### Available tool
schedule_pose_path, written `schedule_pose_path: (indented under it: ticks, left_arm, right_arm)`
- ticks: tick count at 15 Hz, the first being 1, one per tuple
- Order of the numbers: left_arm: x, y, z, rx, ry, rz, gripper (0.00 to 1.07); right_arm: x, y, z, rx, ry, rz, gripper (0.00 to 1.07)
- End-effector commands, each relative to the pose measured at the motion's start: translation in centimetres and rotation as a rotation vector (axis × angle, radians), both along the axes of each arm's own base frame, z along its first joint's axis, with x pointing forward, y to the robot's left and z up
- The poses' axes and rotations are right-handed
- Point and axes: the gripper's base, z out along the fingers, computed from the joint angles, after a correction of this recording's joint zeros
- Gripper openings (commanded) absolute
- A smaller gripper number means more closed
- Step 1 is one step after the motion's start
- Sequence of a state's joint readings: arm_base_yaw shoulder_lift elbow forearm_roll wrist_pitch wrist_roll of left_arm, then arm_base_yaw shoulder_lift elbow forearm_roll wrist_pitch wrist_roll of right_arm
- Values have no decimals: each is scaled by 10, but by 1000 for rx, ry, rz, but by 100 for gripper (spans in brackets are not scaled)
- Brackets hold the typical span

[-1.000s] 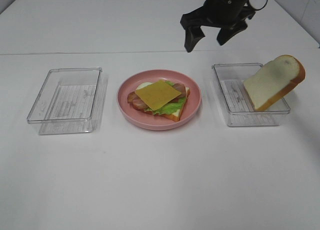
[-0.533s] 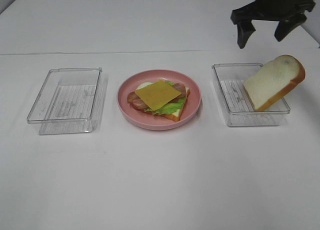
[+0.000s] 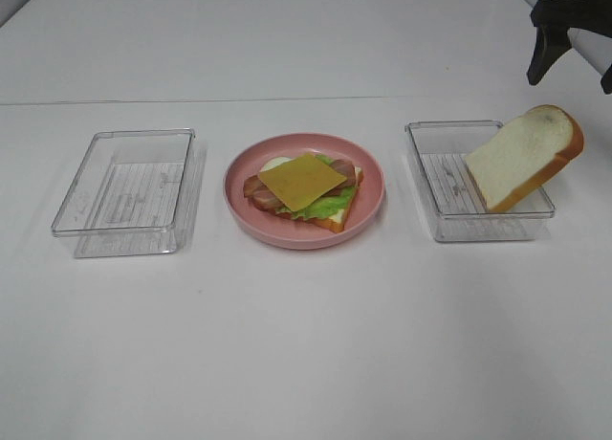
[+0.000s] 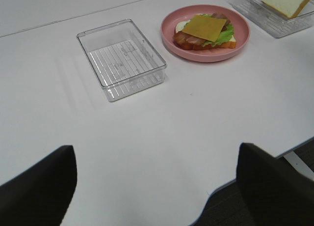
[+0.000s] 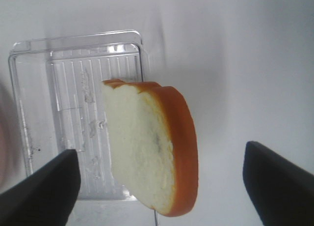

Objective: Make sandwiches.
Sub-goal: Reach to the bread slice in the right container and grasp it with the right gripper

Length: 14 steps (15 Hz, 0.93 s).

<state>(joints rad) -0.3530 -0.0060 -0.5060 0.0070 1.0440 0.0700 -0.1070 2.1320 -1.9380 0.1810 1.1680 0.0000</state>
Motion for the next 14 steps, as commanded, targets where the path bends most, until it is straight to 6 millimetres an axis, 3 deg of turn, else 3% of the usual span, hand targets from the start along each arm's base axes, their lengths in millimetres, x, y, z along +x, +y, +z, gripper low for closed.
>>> schedule_pose_path:
  ticks: [1, 3, 5, 7, 9, 11, 12, 14]
  left_arm:
    - [-2, 1, 0, -13, -32, -5, 82]
    - [-2, 1, 0, -12, -32, -4, 82]
    - [-2, 1, 0, -11, -32, -4, 82]
    - [-2, 1, 0, -11, -32, -4, 82]
    - [-2, 1, 0, -11, -32, -4, 82]
    - [-2, 1, 0, -11, -32, -4, 82]
    - [-2, 1, 0, -11, -32, -4, 82]
    - [-2, 1, 0, -11, -32, -4, 82]
  right_arm:
    - [-2, -10, -9, 131, 37, 31, 79]
    - [-2, -11, -17, 132, 70, 46, 79]
    - [1, -9, -42, 154, 154, 57, 79]
    - [2, -9, -55, 162, 192, 57, 79]
    - [2, -9, -61, 167, 212, 57, 72]
    - [2, -9, -61, 166, 211, 56, 56]
    - [2, -9, -61, 166, 212, 54, 34]
    - [2, -9, -61, 166, 212, 61, 5]
